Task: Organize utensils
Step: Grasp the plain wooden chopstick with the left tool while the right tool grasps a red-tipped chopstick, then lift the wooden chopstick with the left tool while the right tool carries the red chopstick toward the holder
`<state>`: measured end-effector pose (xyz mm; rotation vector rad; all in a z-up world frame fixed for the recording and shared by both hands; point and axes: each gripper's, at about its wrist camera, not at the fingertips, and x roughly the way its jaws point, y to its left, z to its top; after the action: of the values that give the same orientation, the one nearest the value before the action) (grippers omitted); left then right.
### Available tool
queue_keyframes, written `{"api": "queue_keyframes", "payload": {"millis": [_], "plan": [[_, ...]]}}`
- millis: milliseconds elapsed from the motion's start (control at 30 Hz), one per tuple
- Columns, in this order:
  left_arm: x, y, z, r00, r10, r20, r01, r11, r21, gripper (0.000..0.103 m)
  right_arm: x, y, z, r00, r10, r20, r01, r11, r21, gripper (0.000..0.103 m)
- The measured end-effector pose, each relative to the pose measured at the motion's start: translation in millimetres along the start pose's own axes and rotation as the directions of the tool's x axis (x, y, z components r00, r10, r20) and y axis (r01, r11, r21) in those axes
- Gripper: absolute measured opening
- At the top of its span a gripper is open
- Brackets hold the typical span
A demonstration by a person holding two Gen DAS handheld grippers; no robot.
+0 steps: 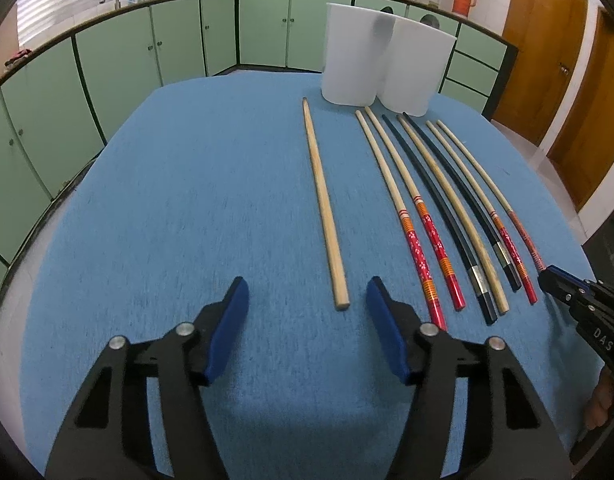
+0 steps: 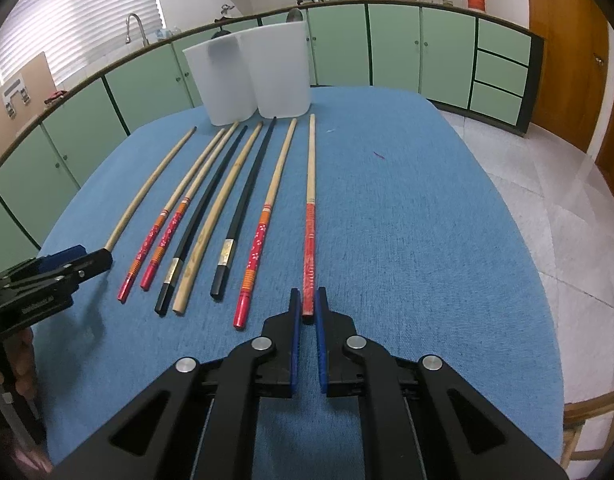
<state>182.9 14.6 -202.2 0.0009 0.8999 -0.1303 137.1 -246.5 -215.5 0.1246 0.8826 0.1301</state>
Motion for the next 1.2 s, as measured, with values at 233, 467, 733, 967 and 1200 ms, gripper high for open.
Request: {"api": "queue_keyframes", "payload": {"millis": [233,467,733,967,1200], "plan": [[-2,-7,-3,1.000,-0.002,0.001,0.002,1.000,0.022,0.033,1,0,0,1.000,0.003,0.000,-0.003,1.000,0.005,0.007],[-3,-12,-5,1.000,0.027,0.005,-0.027,0.999,0.041,0.012,2,1,0,1.000,-0.002,0.000,0.002,1.000,0.005,0.007],[-2,-18,-4,0.999,0.053,0.006,-0.053,0.998,0.046,0.012,3,3,1,1.000,-0.022,-0.001,0.022,1.000,0.002,0.007],[-5,-17,-4,0.999,0.053,0.005,-0.054,0.998,0.039,0.006,2,6,1,0.999,-0.041,-0.001,0.041,0.999,-0.007,0.006],[-25,-12,1,0.998,0.055,0.027,-0.056,0.997,0.050,0.006,-8,6,6,0.999,-0.036,0.004,0.036,0.999,-0.005,0.006]]}}
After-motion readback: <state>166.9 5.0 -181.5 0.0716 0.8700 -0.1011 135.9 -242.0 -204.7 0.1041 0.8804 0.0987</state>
